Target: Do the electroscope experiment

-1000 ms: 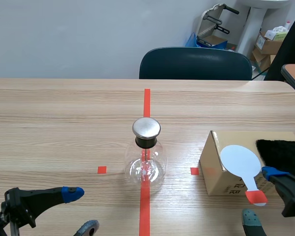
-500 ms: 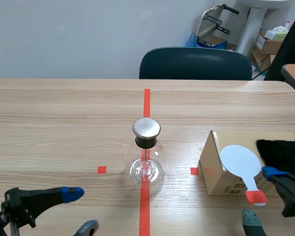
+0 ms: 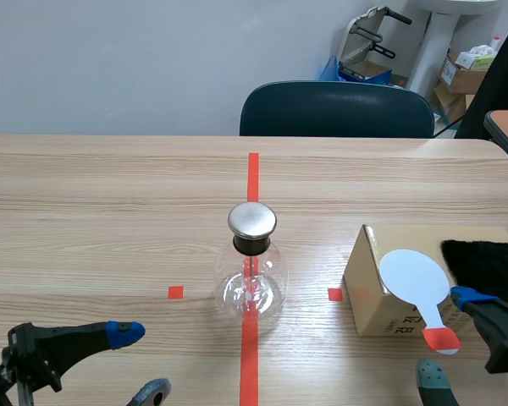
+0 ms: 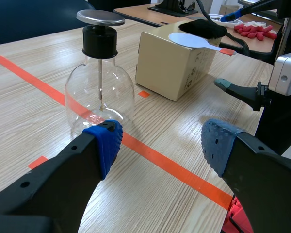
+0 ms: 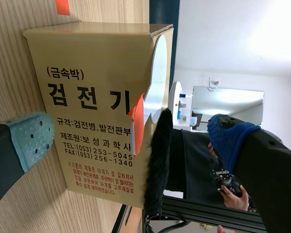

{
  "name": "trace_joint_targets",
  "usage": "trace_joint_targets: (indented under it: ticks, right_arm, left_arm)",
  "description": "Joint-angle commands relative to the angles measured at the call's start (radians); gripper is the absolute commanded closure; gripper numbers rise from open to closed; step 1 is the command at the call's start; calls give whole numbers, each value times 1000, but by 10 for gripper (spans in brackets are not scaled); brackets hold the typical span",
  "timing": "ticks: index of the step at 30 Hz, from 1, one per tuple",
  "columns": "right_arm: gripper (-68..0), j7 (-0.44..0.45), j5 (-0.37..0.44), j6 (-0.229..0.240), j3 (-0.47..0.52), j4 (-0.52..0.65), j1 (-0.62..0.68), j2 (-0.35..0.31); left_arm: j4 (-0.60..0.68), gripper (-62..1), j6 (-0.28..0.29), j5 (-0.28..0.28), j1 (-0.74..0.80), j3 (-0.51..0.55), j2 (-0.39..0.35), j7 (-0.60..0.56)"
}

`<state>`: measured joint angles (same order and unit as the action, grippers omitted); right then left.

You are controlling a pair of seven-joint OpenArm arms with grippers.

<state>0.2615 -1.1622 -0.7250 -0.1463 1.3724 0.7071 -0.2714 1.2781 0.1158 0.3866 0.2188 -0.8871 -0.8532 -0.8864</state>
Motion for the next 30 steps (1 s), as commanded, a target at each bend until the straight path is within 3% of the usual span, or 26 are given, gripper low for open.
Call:
trace_joint_targets:
  ticks: [1,11,18,23,30]
  right_arm:
    - [-679,-1,4,-58,1,11,-10,0]
    - [-679,-1,5,-58,1,11,-10,0]
    - [-679,10,54,-58,1,14,-8,0]
    - [-679,53,150,-58,1,49,36,-22]
    - [-679,157,328,-58,2,160,192,-85]
  left_arm:
    - [10,-377,6,-1,0,3,5,-13]
    - [10,-377,6,-1,0,3,5,-13]
    - [10,-377,6,-1,0,3,5,-13]
    - [10,-377,6,-2,0,3,5,-12]
    - [10,-377,6,-1,0,19,4,-10]
